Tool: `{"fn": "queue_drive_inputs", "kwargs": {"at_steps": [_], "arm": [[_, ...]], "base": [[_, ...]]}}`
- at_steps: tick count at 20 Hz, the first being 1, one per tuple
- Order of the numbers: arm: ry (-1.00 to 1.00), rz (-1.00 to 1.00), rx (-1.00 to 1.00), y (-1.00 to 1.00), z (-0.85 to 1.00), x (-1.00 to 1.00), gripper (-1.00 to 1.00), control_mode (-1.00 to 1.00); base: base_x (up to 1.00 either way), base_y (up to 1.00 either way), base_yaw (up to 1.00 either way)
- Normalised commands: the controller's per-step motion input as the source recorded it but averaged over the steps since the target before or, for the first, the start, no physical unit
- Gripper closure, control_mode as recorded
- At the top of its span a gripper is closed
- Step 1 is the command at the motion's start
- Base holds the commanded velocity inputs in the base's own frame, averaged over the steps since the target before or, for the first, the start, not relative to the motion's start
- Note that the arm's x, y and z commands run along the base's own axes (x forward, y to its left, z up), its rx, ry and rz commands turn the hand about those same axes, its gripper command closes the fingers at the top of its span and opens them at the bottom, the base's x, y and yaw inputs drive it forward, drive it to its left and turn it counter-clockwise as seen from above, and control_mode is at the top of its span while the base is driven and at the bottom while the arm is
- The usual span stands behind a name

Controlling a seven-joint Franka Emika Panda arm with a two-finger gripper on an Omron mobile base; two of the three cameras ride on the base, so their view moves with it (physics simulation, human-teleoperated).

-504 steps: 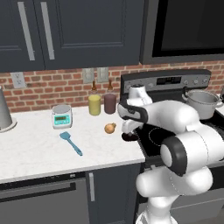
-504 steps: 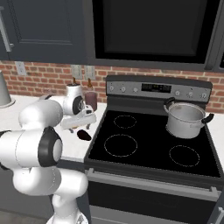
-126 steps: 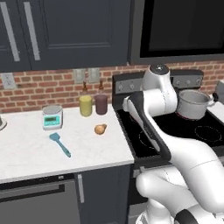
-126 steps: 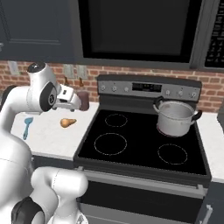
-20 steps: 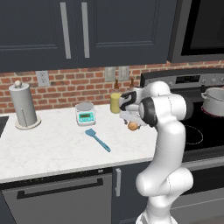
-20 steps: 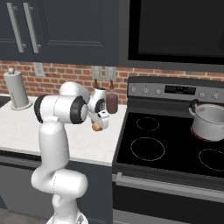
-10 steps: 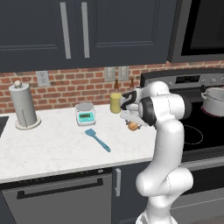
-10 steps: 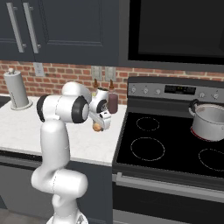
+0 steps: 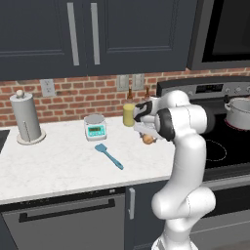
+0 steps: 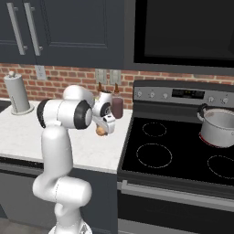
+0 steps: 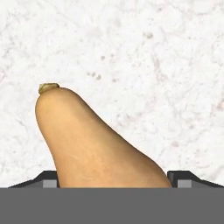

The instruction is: Put the avocado and squash in the pot. Retrieve the spatula and lightly stir the vegetables in the pot.

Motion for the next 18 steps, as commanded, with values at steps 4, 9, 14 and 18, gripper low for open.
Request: {"fn": "queue_drive_inputs", "kwargs": {"at_steps": [4, 9, 14, 18], "arm": [[-0.19, 0.09, 0.0, 0.04, 0.09, -0.47, 1.0, -1.0], [-0.12, 0.1, 0.0, 0.01, 0.45, -0.83, 1.0, -1.0], [-0.18, 0.09, 0.0, 0.0, 0.78, -0.96, 1.0, -1.0], [-0.17, 0.17, 0.0, 0.03, 1.0, -0.84, 1.0, -1.0]], "base": [[0.0, 0.0, 0.0], [0.0, 0.0, 0.0], [0.0, 0.0, 0.0], [0.0, 0.0, 0.0]]}}
